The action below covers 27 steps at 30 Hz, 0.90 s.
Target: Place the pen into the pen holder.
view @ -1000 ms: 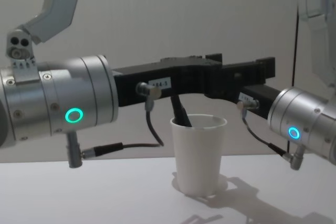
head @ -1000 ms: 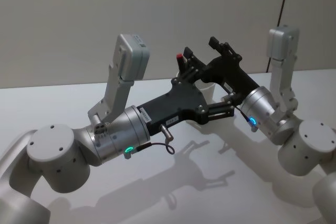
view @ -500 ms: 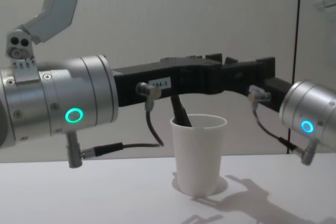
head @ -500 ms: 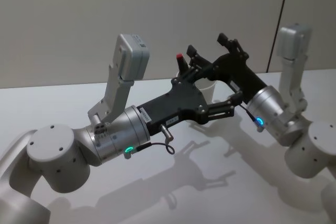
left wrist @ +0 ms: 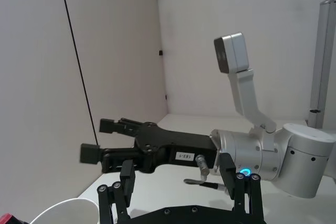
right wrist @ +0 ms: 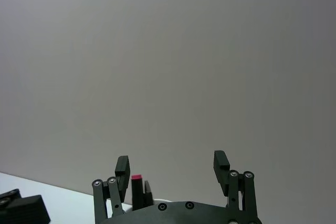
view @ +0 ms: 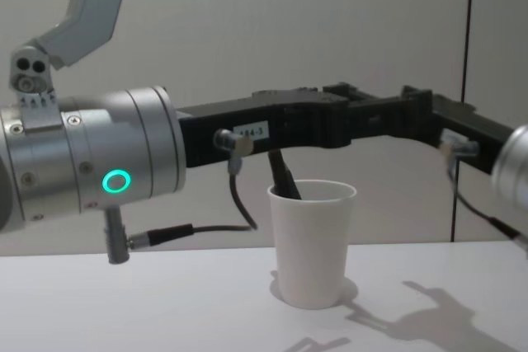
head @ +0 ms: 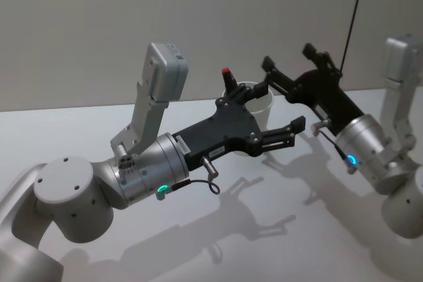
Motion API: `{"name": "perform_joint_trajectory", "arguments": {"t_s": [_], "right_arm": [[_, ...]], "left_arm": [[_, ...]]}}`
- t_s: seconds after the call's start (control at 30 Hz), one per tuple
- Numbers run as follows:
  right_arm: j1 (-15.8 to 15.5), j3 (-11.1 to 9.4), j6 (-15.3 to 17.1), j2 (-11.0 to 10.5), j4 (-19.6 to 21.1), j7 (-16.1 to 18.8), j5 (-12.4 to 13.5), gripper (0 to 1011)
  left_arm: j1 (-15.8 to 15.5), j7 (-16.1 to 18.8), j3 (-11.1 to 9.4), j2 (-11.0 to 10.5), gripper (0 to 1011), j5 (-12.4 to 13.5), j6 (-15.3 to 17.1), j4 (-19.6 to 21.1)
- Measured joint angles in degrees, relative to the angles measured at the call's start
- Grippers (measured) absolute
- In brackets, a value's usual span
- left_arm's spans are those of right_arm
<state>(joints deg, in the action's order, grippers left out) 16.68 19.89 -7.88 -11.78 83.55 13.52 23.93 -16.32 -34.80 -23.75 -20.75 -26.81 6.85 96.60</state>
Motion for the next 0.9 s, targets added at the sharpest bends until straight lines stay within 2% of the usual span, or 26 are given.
{"name": "perform_joint_trajectory", "arguments": {"t_s": [0.43, 0.63, 0.9], "right_arm": [[-4.49, -1.94, 0.53, -3.75, 5.04, -6.78, -0.51, 1001], [-4.78, -2.06, 0.77, -3.80, 5.33, -6.78, -0.67, 1002], [-7.28, -3.06, 2.54, -4.54, 7.76, -7.35, -2.01, 1001]], "left_arm": [[0.00, 0.00, 0.00, 0.00, 1001, 0.01, 0.00, 0.00], [0.08, 0.99, -0.05, -0.02, 1001, 0.43, -0.12, -0.06], [0.43, 5.56, -0.35, -0.16, 1001, 2.45, -0.97, -0.53]]}}
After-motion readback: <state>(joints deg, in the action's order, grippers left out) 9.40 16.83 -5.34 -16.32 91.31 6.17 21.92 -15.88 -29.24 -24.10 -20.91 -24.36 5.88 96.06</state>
